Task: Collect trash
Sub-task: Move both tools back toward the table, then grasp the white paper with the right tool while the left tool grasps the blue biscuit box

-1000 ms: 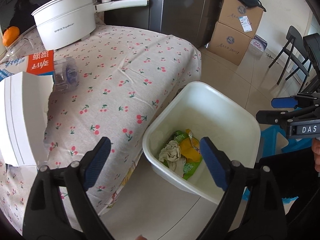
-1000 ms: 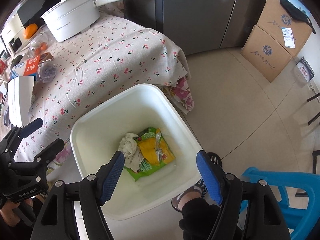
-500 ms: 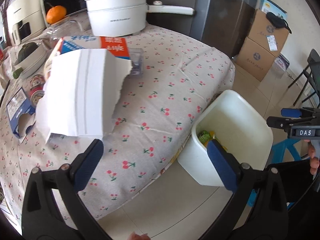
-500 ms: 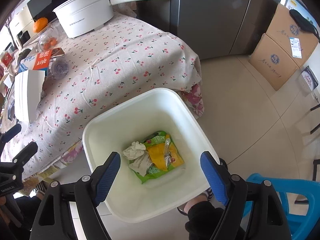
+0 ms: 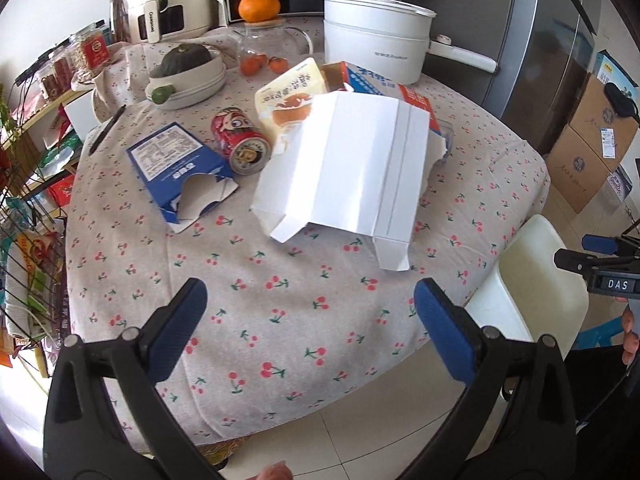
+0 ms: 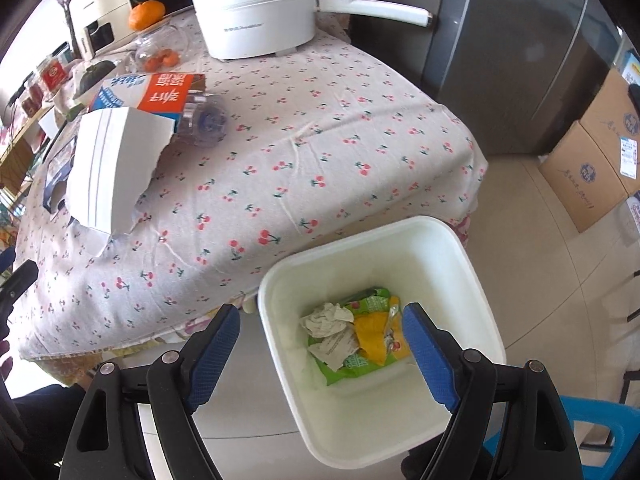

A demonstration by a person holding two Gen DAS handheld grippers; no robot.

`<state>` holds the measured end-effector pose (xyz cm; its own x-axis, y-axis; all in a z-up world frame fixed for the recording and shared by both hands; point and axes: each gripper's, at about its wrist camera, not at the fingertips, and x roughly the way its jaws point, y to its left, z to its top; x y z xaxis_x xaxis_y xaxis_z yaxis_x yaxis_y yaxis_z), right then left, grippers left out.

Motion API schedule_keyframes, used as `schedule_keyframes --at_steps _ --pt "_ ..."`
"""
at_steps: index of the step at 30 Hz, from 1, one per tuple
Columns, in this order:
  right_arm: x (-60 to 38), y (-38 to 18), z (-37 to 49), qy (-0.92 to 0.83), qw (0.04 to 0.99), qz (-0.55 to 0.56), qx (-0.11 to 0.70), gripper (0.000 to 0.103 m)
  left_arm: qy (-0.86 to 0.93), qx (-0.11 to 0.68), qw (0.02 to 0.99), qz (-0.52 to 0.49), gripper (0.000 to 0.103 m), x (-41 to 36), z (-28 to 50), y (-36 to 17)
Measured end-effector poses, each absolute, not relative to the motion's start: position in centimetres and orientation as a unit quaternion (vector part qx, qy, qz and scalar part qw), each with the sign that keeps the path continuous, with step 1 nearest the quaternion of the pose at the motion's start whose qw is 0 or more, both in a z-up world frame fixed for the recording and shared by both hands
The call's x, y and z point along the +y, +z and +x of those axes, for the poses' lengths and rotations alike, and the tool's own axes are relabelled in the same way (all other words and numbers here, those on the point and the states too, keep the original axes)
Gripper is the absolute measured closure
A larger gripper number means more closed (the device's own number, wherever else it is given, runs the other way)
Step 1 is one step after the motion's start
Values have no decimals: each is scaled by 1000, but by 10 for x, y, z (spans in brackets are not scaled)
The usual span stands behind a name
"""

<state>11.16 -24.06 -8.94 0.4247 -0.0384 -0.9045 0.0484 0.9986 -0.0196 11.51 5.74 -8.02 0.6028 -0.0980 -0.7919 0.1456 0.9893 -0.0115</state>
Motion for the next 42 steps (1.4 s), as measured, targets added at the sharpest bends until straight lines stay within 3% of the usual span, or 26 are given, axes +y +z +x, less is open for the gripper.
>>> schedule_keyframes --at_steps 17,29,30,32,33,34,42 --pt "-88 -121 171 95 859 -24 502 18 -14 430 902 -11 0 134 105 -78" --pt "-52 -142 206 88 871 -37 482 19 7 420 907 -18 0 155 109 -80" --pt "-52 -142 207 86 872 -39 480 20 9 419 908 -16 0 156 111 -81" --pt "-54 -142 209 86 873 -45 478 37 11 417 909 -18 0 159 115 -85" --pt "-55 -141 209 89 872 -45 479 52 9 413 910 -25 0 161 117 -87" --pt "-58 -140 208 90 873 -43 478 58 5 409 912 -35 0 163 120 -89" --pt "-90 -108 190 100 882 -17 459 61 38 393 918 -21 0 159 170 -109"
